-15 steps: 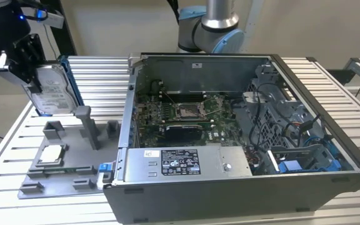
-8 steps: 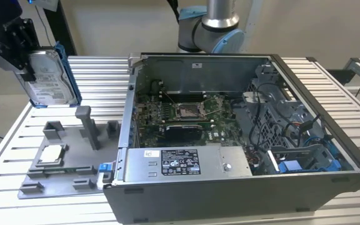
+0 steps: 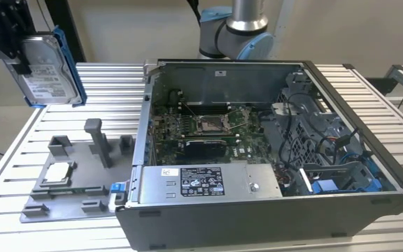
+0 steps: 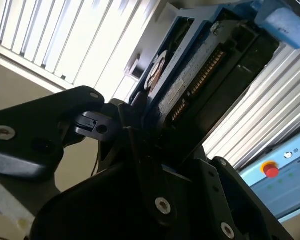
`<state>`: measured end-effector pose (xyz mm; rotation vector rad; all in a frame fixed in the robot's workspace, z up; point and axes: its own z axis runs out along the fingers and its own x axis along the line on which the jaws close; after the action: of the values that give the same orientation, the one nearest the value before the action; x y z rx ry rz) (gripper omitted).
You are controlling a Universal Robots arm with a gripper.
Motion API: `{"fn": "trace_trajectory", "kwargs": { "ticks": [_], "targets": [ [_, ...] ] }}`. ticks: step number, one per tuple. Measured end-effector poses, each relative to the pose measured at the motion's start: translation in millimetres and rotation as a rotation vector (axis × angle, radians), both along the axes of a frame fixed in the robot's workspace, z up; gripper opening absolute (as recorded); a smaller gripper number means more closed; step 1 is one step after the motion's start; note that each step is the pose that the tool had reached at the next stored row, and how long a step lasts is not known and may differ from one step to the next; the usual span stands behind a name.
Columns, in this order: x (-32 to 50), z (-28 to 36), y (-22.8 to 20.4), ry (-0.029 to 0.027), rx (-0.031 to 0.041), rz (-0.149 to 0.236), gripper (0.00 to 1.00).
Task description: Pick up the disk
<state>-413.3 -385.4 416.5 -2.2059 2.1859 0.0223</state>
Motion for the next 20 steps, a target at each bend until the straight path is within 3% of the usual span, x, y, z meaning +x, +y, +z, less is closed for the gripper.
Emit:
{"fn": "trace_trajectory", "kwargs": {
  "ticks": [14, 20],
  "targets": [
    [0.0, 63.9, 0.0, 0.0001, 0.0009, 0.000, 0.00],
    [0.8, 66.3, 0.0, 0.0002, 0.0009, 0.000, 0.00]
  ]
}}
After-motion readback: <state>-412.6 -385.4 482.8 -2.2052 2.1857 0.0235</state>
